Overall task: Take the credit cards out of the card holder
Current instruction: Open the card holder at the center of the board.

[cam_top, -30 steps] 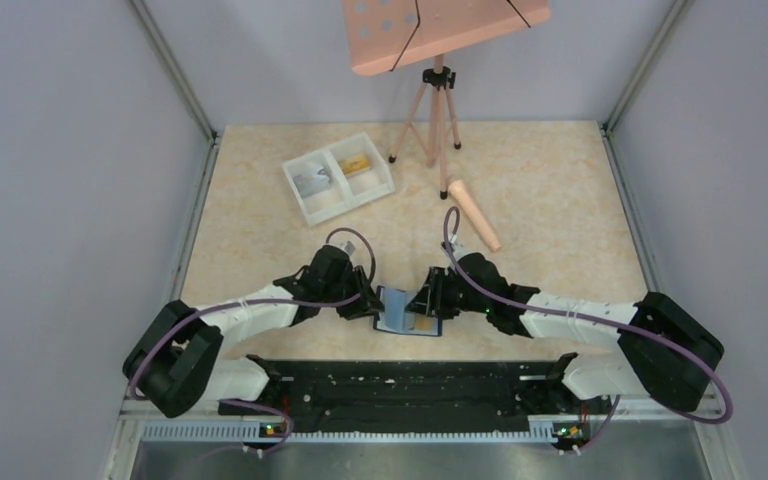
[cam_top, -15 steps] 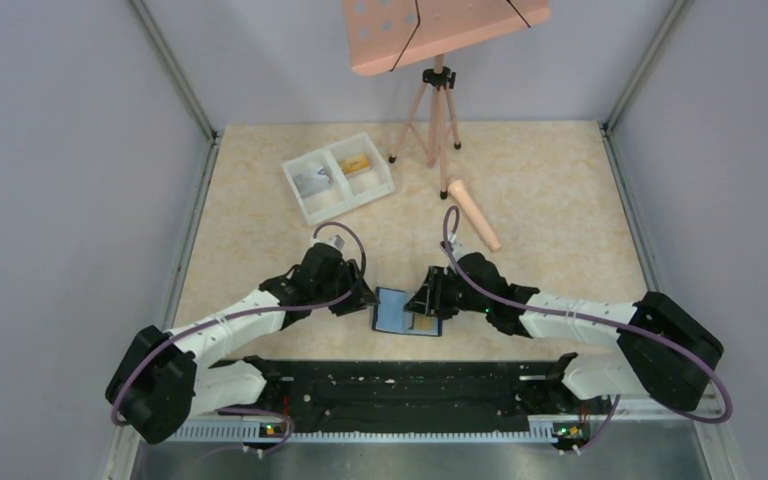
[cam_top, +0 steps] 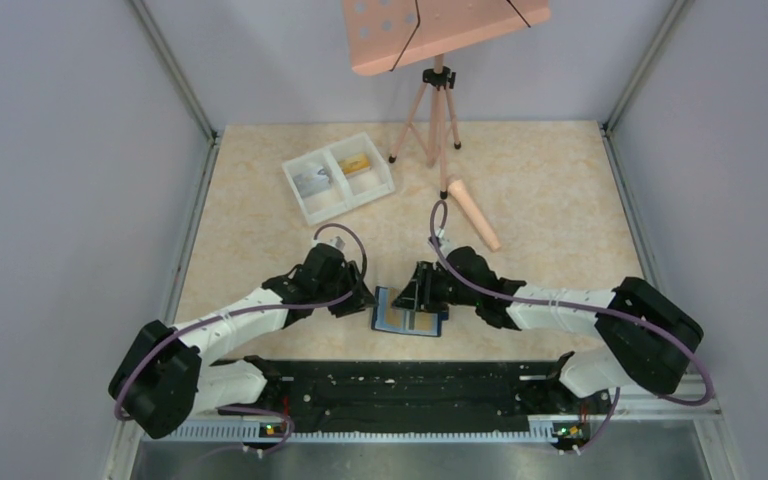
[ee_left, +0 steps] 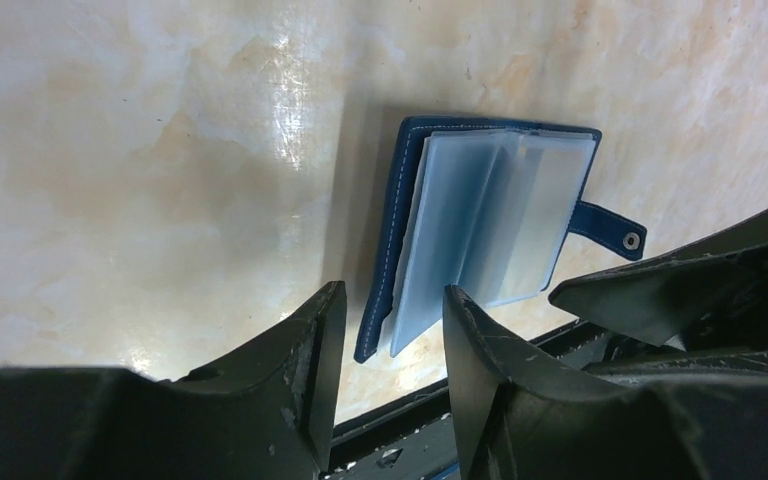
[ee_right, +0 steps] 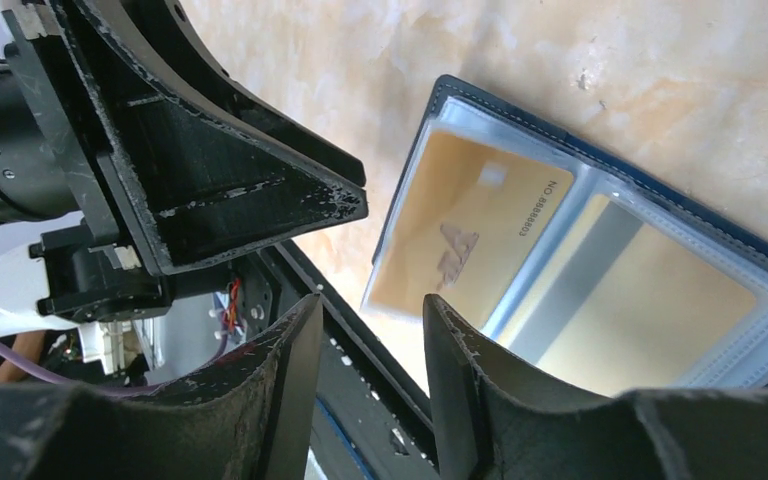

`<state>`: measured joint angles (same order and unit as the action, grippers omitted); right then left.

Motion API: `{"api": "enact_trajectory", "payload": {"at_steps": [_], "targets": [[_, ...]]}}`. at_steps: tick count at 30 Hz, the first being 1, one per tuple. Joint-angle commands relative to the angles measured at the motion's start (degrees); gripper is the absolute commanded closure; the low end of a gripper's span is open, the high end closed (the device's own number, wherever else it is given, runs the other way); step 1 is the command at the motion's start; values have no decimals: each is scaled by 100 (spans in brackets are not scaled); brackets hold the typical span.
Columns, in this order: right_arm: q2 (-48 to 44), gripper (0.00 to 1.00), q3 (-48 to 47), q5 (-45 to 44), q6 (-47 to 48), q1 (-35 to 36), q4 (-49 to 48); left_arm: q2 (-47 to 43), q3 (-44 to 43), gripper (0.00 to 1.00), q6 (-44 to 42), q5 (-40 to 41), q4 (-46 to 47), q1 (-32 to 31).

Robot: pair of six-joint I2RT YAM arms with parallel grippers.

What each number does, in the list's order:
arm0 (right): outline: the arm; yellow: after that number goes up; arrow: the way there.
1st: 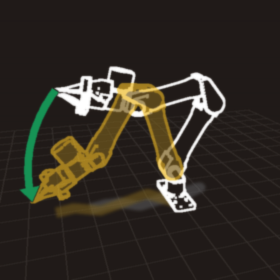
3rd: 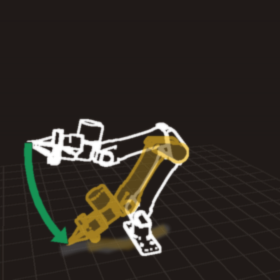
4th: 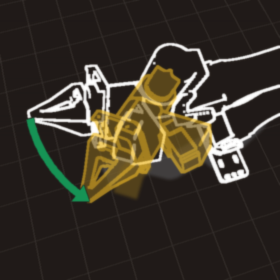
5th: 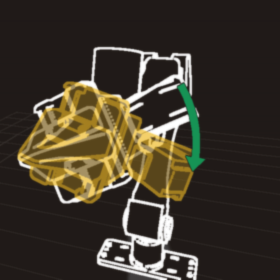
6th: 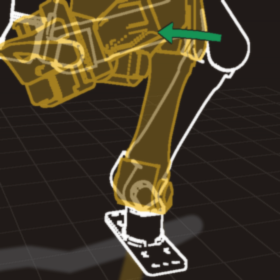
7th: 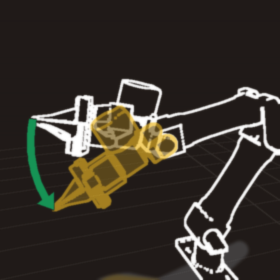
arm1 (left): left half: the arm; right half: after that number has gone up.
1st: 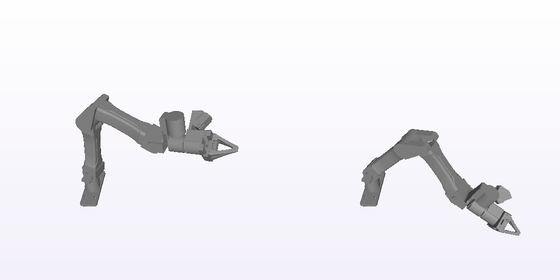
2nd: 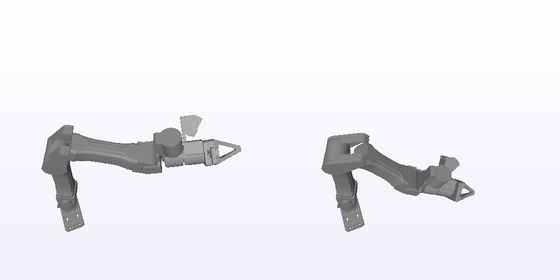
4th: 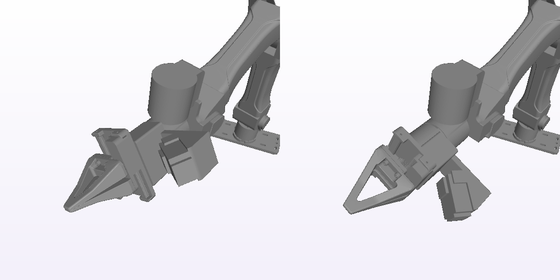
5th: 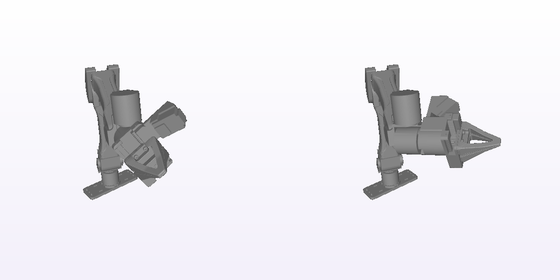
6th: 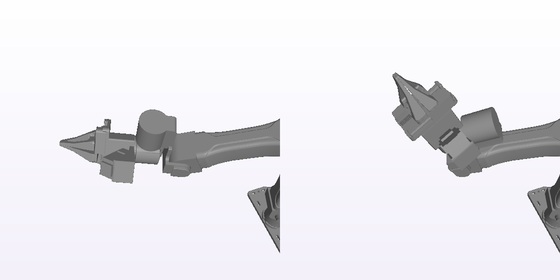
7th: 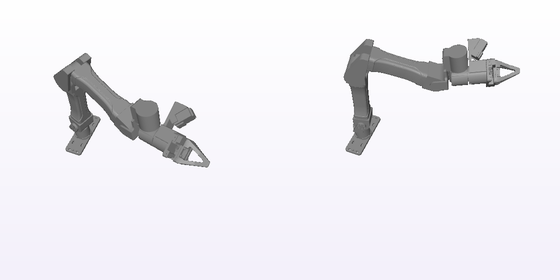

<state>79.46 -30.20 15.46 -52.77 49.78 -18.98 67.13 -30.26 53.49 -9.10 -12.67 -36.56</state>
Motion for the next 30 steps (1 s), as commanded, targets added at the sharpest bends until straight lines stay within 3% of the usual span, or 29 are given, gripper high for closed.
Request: {"api": "enact_trajectory", "payload": {"at_steps": [1,11,25,30], "targets": [[100,57,-299,132,22,85,-263,-62,-67,54,7,239,75,-20],[-35,58,-330,-152,292,60,271,83,-158,55,-158,20,194,-18],[354,65,-278,2,379,-334,4,882,-70,56,-206,-670,1009,-18],[590,67,-241,102,403,-440,-97,1030,-53,64,-261,-678,1034,-20]]}}
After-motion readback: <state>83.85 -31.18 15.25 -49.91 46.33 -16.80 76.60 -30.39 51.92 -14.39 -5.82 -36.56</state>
